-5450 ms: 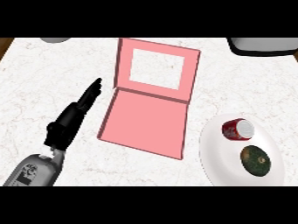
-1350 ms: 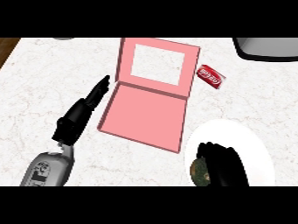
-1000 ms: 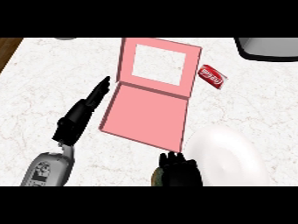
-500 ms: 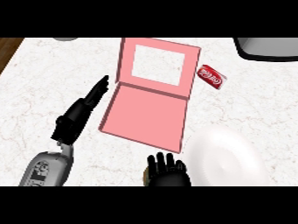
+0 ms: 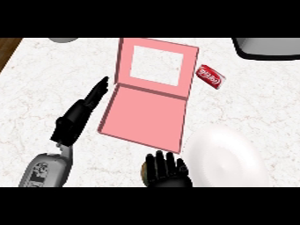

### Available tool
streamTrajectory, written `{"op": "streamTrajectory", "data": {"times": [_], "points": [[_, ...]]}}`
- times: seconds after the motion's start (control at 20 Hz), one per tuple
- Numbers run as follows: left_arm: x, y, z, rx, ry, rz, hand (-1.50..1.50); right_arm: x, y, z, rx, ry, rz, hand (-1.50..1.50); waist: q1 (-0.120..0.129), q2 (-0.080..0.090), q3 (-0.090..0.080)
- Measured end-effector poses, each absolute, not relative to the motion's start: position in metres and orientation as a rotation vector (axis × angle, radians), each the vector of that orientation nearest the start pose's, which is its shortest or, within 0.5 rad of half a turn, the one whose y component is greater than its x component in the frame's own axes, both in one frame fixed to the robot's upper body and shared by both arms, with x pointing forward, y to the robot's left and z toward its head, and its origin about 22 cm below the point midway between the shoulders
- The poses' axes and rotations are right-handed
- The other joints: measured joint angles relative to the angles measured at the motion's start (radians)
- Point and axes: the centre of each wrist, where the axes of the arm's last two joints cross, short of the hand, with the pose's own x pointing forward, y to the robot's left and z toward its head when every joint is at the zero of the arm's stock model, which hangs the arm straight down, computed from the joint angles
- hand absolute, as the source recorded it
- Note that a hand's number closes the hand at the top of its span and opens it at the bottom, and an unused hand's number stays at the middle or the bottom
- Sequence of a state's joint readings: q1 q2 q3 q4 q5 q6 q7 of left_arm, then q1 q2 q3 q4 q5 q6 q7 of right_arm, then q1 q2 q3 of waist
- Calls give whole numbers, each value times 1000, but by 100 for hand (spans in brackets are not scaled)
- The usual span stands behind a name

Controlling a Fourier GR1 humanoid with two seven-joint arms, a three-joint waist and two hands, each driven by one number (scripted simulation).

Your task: Pick the squash from the plate and place it in the cardboard box

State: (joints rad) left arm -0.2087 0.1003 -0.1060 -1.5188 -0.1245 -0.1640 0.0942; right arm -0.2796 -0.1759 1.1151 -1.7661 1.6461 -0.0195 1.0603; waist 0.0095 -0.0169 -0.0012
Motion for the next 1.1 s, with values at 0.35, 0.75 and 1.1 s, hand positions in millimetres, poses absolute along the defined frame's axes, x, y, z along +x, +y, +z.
{"op": "streamTrajectory", "data": {"times": [0.35, 0.75, 1.1], "points": [[285, 205, 41, -48, -1586, -458, 0, 142, -37, 54, -1502, -1675, 1063, 150, 1, 5, 0], [285, 204, 44, -52, -1601, -461, 0, 143, -38, 56, -1519, -1694, 1011, 150, 14, 16, 1], [287, 201, 45, -55, -1607, -472, 0, 145, -40, 56, -1531, -1671, 967, 150, 18, 22, 0]]}}
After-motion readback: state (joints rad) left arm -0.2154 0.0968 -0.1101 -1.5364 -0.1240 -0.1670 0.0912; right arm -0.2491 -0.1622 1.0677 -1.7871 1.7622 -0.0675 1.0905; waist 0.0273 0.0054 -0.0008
